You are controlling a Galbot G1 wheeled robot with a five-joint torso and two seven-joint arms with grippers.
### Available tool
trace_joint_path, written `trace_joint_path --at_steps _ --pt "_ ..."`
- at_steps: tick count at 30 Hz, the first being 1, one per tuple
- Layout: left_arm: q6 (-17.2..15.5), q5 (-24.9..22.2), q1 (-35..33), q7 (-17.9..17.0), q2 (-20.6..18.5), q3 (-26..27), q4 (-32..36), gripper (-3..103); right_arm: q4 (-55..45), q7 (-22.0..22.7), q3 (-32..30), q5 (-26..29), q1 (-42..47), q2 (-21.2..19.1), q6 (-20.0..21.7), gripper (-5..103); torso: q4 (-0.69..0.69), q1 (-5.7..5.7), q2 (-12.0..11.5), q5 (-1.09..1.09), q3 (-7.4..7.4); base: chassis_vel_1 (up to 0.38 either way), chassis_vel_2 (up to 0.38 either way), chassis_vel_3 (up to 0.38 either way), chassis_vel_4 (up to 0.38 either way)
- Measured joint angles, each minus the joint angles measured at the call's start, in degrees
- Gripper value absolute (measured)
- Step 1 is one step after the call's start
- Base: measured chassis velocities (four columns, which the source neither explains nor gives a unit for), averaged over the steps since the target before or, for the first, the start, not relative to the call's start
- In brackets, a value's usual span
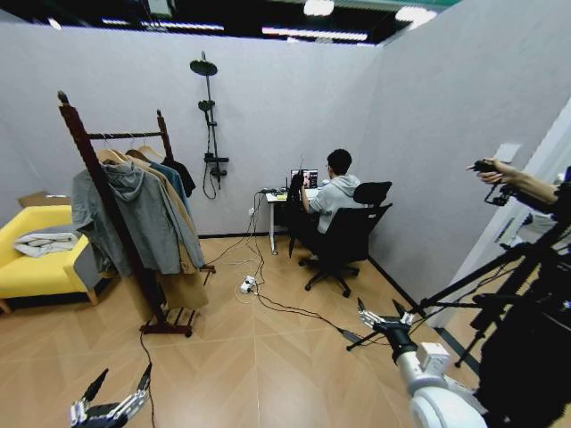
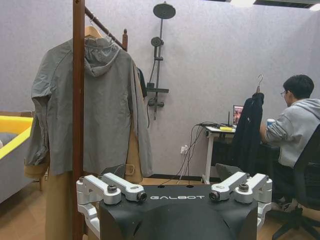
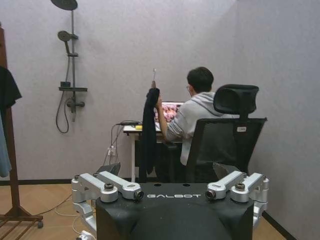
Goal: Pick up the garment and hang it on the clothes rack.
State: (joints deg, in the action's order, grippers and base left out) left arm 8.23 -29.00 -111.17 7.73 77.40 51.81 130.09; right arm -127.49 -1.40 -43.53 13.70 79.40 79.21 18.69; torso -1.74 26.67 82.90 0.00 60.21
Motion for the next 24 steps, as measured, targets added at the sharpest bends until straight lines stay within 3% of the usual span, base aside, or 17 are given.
trace_joint_path --at_steps 8,24 --pt "0.0 0.0 0.01 0.0 0.0 0.0 0.0 100 -1.08 -1.46 -0.49 1.13 1.39 -1.26 -0.36 100 -0.01 -0.01 0.01 0.0 -0.01 0.0 0.0 0.0 0.0" --pt "0.0 0.0 0.0 0.0 0.0 0.0 0.0 100 -4.99 -2.14 -0.21 -0.93 5.7 0.73 -1.69 100 -0.01 0.0 0.01 -0.01 0.0 -0.11 0.1 0.095 -0.093"
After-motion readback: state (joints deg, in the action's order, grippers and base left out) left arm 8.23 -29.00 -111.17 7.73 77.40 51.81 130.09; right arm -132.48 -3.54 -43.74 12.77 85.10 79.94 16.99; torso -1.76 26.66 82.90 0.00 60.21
